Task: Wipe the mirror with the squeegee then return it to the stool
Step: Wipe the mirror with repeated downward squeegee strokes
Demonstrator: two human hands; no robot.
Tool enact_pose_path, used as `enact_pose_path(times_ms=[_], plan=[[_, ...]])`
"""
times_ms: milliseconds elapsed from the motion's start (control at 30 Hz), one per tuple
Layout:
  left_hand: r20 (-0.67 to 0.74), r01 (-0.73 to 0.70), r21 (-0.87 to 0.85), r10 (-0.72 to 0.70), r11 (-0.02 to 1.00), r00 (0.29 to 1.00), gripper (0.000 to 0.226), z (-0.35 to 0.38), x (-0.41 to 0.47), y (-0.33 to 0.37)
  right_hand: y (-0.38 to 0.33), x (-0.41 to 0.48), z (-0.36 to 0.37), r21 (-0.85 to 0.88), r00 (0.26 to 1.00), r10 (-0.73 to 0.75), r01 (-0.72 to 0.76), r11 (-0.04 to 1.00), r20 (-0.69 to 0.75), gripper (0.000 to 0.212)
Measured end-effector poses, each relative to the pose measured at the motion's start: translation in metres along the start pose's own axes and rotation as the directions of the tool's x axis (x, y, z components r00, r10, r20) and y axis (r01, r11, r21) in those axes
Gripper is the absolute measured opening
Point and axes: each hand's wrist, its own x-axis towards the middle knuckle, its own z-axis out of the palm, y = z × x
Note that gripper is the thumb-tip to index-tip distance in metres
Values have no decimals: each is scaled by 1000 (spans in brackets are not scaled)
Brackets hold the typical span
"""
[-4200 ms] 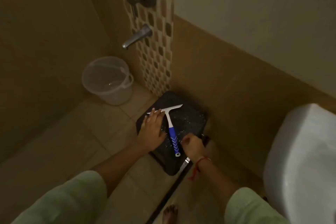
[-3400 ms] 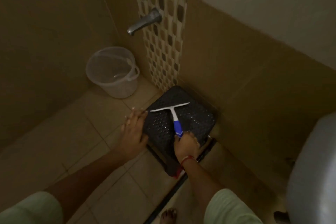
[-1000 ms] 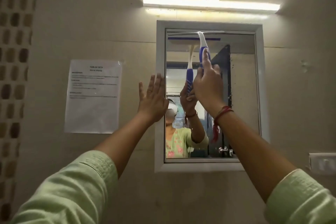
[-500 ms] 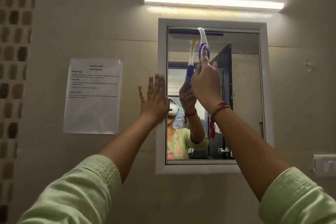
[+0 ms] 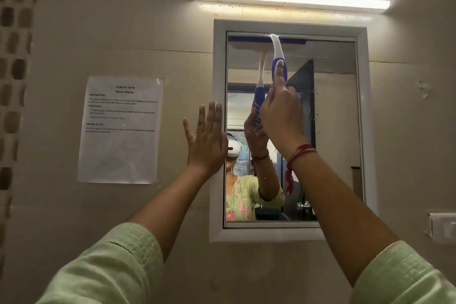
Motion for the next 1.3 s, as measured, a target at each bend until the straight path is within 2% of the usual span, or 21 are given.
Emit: enact_pose_path(times_ms=[267, 467, 567, 700, 933, 1167, 1300], plan=[[-28, -10, -23, 10, 1000, 1000, 59, 2, -2, -1, 12, -36, 4, -65, 998, -25, 29, 998, 51, 67], [-45, -16, -50, 14, 999, 999, 58, 3, -2, -1, 3, -3, 0, -96, 1000, -12, 14, 995, 25, 67], [-41, -13, -53, 11, 998, 999, 58, 3, -2, 0, 5, -20, 2, -103, 998, 1, 5, 995, 58, 71], [-32, -6, -62, 4, 998, 999, 58, 3, -3, -1, 9, -53, 4, -59, 995, 20, -15, 998, 96, 72], [-42, -3, -101, -1, 995, 999, 56, 5, -3, -1, 1, -7, 3, -94, 998, 24, -19, 995, 52, 70], [-20, -8, -179, 4, 984, 1000, 56, 4, -4, 0, 7, -73, -5, -59, 992, 36, -29, 998, 123, 73], [-37, 3, -206, -11, 979, 999, 57, 6, -5, 1, 1, -36, -9, -44, 997, 10, -7, 999, 80, 67]])
